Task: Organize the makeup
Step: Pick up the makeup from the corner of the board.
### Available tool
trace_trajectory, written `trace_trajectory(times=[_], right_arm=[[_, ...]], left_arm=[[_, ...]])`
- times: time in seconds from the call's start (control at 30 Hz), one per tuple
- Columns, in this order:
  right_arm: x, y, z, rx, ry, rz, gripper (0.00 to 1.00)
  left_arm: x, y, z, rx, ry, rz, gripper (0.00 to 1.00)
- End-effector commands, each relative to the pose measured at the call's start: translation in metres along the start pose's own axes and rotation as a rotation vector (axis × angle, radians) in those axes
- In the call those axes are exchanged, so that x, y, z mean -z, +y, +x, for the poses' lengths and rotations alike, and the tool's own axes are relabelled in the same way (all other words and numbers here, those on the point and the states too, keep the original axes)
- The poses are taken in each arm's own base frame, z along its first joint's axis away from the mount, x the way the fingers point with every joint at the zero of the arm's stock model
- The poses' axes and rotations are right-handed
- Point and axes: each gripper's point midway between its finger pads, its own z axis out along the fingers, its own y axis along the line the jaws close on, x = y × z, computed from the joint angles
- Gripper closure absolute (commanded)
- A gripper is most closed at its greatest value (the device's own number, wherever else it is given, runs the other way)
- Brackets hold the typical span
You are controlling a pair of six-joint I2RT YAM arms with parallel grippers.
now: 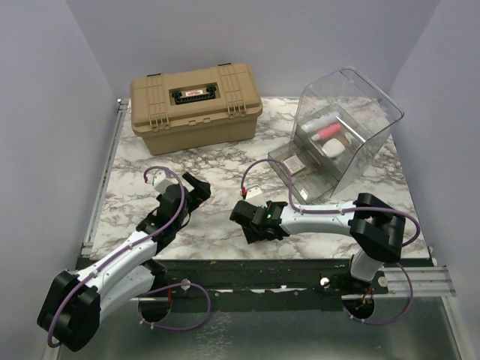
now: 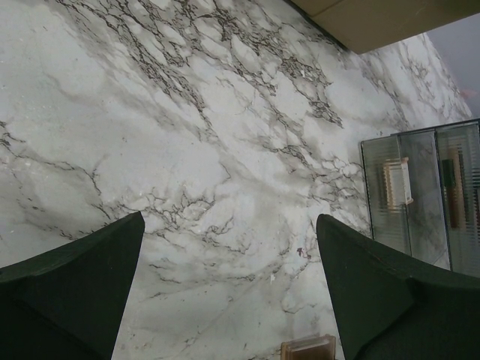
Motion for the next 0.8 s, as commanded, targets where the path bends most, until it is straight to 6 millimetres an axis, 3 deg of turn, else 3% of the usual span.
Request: trace_trajectory(times=[0.0, 0.2, 0.33, 0.77], right_arm=[[0.009, -0.016, -0.009, -0.017, -0.061, 0.055, 0.39], [0.019, -0.002, -0.035, -0.039, -0.132, -0.008, 0.4], [0.019, -0.009, -0.044, -0.044, -0.144, 0.032, 0.4], [0.038, -0.089, -0.081, -0.111, -0.23, 0.175, 0.4]], left_arm=[[-0.001, 0.005, 0.0, -0.014, -0.003, -0.017, 0.01], [0.0, 0.005, 0.0, -0.01, 0.0, -0.013, 0.01], [0.0, 0.004, -0.001, -0.008, -0.001, -0.008, 0.01], [-0.002, 0.003, 0.0, -0.011, 0.004, -0.009, 0.01]])
